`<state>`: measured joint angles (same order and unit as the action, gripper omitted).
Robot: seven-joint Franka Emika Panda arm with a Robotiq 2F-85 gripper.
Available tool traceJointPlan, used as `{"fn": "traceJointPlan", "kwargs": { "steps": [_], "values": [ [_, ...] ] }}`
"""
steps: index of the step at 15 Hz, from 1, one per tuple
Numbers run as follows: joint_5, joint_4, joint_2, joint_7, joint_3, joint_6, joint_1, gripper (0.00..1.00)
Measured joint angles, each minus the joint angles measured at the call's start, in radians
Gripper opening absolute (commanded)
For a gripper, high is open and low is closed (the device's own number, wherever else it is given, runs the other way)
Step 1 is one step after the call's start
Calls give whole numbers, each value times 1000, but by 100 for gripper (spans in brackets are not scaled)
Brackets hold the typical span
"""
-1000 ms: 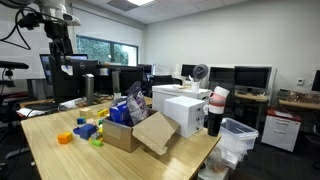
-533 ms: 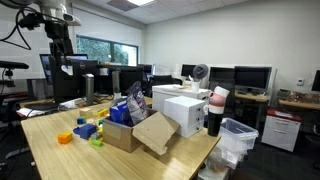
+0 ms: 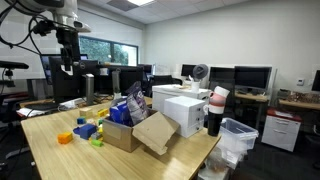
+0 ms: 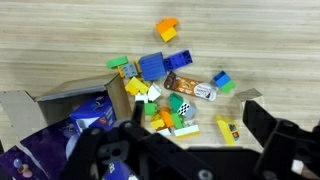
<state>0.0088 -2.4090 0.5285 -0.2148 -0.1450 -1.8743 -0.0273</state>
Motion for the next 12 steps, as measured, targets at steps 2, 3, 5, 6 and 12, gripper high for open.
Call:
{"fn": "traceJointPlan", "kwargs": {
  "steps": [2, 3, 5, 6, 12],
  "values": [
    [-1, 22, -52, -14, 10, -15, 15, 100],
    [-1, 33, -76, -21, 16, -20, 21, 100],
    [-1, 57, -123, -33, 28, -26, 30, 100],
    [-1, 70, -145, -39, 34, -27, 33, 100],
    [-1, 131, -262, -72, 68, -68, 39, 100]
  ]
}}
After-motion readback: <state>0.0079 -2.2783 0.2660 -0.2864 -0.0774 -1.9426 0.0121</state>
